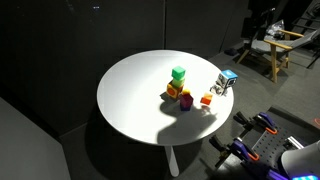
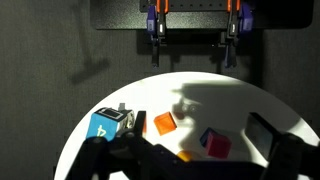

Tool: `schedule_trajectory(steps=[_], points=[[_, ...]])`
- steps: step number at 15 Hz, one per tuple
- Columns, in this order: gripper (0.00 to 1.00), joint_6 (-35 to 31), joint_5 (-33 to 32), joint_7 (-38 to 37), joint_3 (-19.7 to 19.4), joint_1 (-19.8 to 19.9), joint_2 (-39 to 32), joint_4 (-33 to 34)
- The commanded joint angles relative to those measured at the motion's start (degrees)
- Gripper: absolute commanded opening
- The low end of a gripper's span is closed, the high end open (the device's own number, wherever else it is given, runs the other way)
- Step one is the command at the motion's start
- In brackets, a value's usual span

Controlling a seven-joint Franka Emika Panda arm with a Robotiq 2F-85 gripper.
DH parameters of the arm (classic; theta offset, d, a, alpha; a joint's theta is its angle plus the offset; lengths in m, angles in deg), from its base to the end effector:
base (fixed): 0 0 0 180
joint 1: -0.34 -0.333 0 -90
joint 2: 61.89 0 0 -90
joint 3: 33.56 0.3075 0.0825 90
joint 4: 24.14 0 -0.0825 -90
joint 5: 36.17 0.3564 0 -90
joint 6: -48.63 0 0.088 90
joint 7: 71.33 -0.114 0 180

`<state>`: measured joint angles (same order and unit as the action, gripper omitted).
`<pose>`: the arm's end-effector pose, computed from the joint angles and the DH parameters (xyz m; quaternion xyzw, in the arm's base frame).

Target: Pick up the orange block and put it on the pink block

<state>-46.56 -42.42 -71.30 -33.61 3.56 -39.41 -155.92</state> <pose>0.3788 -0.0332 0.4773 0.9909 -0.0164 -0.1241 0.0496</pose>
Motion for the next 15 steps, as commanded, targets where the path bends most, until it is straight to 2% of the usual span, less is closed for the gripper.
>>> schedule_trajectory(steps=[1,9,15], points=[[1.00,0.12,-0.14,-0.17,-0.48,-0.57,-0.02,0.09],[1.00,-2.44,-0.28,0.58,-1.69,-0.11,-2.07,-0.22],[1.00,-9.28,-0.78,2.53,-2.98,0.04,-5.05,-1.97]])
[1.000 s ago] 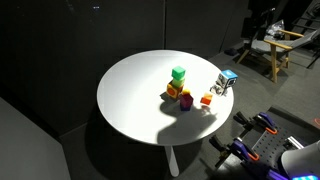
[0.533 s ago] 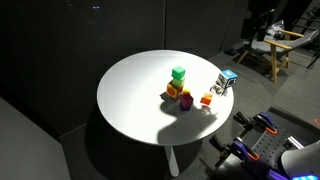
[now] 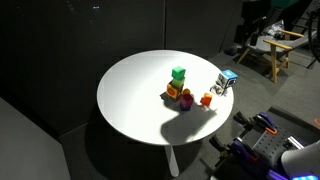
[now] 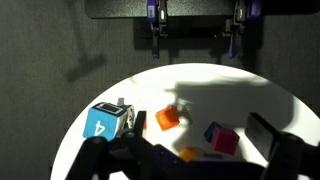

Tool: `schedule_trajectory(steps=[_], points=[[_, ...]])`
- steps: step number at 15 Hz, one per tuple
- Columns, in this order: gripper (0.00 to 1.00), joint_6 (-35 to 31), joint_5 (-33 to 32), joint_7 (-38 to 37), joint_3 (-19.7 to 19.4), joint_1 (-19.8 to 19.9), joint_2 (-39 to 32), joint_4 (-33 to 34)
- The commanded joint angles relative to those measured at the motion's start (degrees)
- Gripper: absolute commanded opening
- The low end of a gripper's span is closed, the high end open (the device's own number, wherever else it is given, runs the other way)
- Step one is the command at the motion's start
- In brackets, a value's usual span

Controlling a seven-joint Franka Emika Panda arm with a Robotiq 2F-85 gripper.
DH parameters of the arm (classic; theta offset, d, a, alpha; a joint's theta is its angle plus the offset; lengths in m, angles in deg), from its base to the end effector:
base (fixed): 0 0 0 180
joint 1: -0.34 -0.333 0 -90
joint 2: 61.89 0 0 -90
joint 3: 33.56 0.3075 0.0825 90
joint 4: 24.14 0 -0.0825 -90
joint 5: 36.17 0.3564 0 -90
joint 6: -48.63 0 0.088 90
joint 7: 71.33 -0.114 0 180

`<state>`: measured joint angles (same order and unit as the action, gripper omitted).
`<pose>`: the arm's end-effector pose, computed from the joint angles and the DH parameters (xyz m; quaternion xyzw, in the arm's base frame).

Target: Pick up the orange block and put it on the pink block

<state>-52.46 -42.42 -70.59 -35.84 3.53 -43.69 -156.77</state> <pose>0.3977 -0.0491 0.4477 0.9919 -0.0226 -0.1183 0.0395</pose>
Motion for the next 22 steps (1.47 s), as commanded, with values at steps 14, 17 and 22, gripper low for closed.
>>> schedule_trajectory(steps=[14,17,22], points=[[1.00,-28.31,-2.93,12.14,-4.65,1.64,-7.02,-10.44],[1.00,-34.00,-2.00,16.30,-5.61,1.75,-9.51,-11.42],[1.00,-41.31,-2.89,23.13,-6.22,2.11,-14.83,-11.50]])
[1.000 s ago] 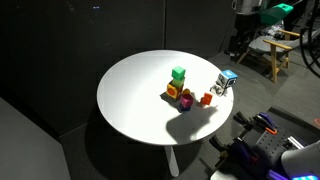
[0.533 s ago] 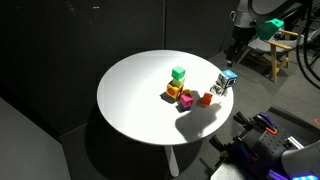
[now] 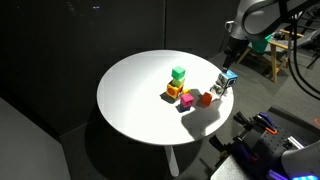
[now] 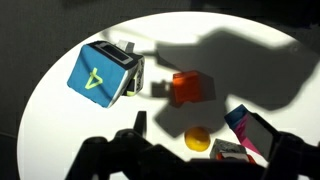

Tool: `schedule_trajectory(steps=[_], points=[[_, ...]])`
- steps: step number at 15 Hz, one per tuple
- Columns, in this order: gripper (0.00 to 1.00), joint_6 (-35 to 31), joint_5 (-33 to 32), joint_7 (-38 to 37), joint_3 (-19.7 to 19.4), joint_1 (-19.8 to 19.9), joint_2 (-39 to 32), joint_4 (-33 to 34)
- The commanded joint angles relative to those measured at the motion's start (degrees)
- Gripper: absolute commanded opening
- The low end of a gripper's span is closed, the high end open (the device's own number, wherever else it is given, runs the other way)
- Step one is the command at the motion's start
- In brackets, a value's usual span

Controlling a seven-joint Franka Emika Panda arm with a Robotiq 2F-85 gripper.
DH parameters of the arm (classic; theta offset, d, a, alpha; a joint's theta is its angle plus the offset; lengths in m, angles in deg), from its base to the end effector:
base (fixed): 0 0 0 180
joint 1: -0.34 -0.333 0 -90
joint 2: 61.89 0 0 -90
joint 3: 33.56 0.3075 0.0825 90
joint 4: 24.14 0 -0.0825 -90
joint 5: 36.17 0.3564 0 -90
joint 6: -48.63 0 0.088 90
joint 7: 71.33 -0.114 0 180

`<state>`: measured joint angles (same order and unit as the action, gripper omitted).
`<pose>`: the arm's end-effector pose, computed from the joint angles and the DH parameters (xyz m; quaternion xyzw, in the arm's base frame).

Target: Pick up the orange block and put it on the pink block

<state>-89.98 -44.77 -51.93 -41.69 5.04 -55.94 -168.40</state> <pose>0.4264 -0.0980 0.3222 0.9926 0.1136 -0.0093 0.0414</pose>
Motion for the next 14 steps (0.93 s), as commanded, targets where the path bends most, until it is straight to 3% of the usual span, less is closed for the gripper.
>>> schedule_trajectory(steps=[1,7,14], points=[[1.00,-5.07,-0.07,6.28,-0.40,0.64,-3.77,0.26],[1.00,-9.20,4.02,14.31,0.53,1.26,-10.33,1.65],[1.00,-8.24,7.43,18.33,2.42,3.04,-15.74,4.34]])
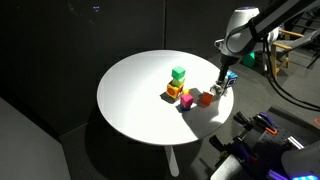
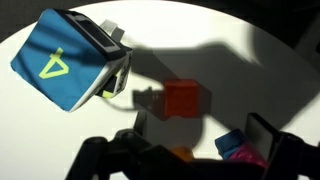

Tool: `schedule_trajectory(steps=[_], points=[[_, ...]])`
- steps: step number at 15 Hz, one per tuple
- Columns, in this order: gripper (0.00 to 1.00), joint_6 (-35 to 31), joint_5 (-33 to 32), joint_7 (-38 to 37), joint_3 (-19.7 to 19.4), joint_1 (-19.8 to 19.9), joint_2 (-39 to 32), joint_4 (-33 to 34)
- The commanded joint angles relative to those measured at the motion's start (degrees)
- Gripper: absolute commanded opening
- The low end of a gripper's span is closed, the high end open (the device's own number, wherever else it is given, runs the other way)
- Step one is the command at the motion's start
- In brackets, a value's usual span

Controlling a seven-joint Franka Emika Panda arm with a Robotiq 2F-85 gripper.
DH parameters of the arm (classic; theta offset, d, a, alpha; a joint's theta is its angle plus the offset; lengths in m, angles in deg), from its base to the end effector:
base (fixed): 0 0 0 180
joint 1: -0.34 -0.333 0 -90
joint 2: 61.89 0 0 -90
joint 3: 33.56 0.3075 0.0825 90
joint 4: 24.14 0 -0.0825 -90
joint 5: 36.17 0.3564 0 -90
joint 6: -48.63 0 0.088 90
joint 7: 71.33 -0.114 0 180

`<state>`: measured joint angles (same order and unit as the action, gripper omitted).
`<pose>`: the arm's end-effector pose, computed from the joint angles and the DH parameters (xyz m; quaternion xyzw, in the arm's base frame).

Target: Pick up the orange block and put it on the pink block

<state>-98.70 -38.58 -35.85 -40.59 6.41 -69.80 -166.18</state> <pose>0.4447 -0.1040 0.2416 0.9768 0.2119 -0.0285 0.0084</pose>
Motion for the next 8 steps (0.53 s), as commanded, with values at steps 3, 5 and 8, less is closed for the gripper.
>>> schedule_trajectory(steps=[3,5,8], points=[[1.00,0.16,-0.30,-0.16,1.51,1.48,-1.17,0.60],[1.00,0.16,-0.29,-0.17,1.61,1.46,-1.19,0.58],[1.00,0.16,-0.29,-0.17,1.65,1.46,-1.19,0.58]])
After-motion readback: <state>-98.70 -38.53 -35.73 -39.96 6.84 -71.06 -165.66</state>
